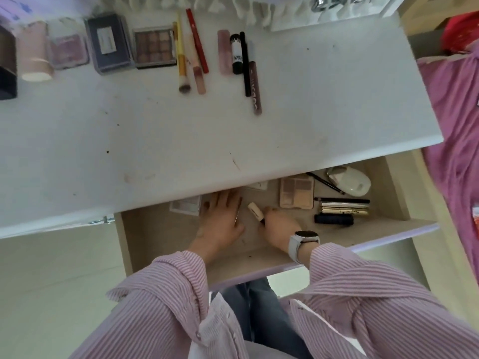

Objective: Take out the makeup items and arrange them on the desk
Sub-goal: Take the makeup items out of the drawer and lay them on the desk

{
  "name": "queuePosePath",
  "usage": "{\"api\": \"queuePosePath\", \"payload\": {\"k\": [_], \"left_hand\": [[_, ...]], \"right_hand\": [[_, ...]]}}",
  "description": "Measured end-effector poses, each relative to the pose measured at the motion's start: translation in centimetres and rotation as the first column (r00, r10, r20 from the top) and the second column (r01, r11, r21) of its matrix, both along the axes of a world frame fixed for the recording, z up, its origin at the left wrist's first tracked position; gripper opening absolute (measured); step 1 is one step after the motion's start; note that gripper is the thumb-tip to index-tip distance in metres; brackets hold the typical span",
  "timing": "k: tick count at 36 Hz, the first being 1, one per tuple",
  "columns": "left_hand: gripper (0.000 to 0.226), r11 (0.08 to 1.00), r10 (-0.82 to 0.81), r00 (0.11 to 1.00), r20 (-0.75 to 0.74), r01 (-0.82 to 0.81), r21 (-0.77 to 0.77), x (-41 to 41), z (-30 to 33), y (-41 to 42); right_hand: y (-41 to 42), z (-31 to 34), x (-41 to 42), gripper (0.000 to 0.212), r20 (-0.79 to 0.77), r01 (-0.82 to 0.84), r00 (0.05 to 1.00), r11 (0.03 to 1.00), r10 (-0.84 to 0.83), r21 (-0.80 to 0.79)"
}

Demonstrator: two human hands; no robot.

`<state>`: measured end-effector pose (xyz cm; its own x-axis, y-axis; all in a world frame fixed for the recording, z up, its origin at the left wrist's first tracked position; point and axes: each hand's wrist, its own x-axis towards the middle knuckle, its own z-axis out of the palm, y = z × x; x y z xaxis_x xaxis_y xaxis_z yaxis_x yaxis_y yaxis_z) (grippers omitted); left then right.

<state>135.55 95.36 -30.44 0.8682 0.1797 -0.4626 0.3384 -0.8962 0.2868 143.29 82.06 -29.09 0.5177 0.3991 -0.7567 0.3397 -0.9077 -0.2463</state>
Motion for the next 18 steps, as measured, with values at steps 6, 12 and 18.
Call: {"api": "queuePosePath", "payload": {"k": [6, 12, 18], "left_hand": [[0.066, 0.982, 0.088, 0.996, 0.014, -0.085, -0.166, -1.7, 3.0, 0.5], [0.050, 0.759, 0.421, 0.907, -0.003, -0.354, -0.547, -4.3, 9.4, 2.4], [0.031, -0.011, 0.772, 0.513, -0.376, -0.581, -0.814, -6.6, 15.0, 6.6]], "right_hand": [[-1.3, 3.8, 1.0, 0.022, -0.035, -0.035, 0.999, 0.993, 0.040, 0.111], [-0.3, 8.9, 2.2, 0.024, -0.110, -0.152, 0.979, 0.978, 0.169, 0.146], [4.5, 13.7, 2.0, 0.022, -0.172, -0.168, 0.958, 0.936, 0.229, 0.309]]}}
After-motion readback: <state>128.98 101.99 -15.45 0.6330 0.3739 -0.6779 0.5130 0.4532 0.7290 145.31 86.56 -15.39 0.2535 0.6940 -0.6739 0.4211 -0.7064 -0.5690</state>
